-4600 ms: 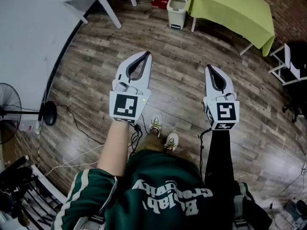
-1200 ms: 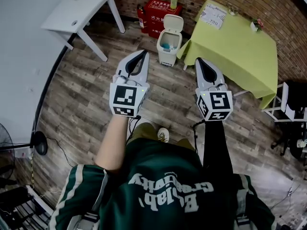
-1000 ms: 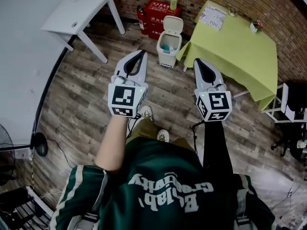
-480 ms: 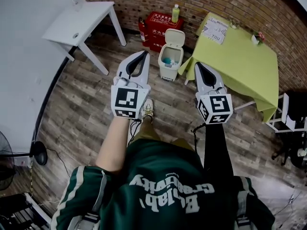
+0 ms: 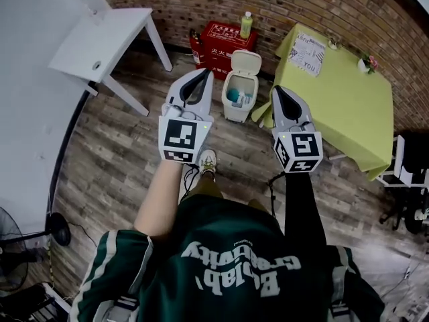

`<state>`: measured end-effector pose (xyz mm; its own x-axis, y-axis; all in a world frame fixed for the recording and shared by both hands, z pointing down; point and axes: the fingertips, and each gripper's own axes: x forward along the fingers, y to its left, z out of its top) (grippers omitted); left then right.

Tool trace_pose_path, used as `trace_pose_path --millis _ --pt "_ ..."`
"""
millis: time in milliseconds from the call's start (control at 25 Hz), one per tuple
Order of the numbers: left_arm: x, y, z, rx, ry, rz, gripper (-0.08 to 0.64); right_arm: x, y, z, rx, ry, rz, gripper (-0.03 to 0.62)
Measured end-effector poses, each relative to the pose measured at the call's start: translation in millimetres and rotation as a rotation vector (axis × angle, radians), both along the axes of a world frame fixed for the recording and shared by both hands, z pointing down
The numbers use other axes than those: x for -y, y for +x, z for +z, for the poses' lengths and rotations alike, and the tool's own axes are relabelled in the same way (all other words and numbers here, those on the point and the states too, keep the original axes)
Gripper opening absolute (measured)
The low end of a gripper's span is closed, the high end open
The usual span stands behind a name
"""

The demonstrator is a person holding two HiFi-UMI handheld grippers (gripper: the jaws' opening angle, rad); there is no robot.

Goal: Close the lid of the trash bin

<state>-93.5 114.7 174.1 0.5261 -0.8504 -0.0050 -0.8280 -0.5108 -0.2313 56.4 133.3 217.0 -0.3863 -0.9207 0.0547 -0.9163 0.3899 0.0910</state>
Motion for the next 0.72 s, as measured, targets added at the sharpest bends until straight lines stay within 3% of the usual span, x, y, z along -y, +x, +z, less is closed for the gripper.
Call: trace_pose_path --millis 320,480,720 --pt "110.4 1.7 0.3 0.009 -0.03 0.089 0.008 90.6 -18.4 9.0 0.006 -0.054 0.047 0.014" --pt "153.1 -0.2 0.4 0.007 -0.039 0.121 0.008 128.9 -26.6 5.8 -0.012 -0.031 0.061 0.012" --pt "201.3 -3.7 4.5 0.017 -0.047 0.168 0.008 172.8 -21.6 -1.5 0.018 -0.006 0.16 0.002"
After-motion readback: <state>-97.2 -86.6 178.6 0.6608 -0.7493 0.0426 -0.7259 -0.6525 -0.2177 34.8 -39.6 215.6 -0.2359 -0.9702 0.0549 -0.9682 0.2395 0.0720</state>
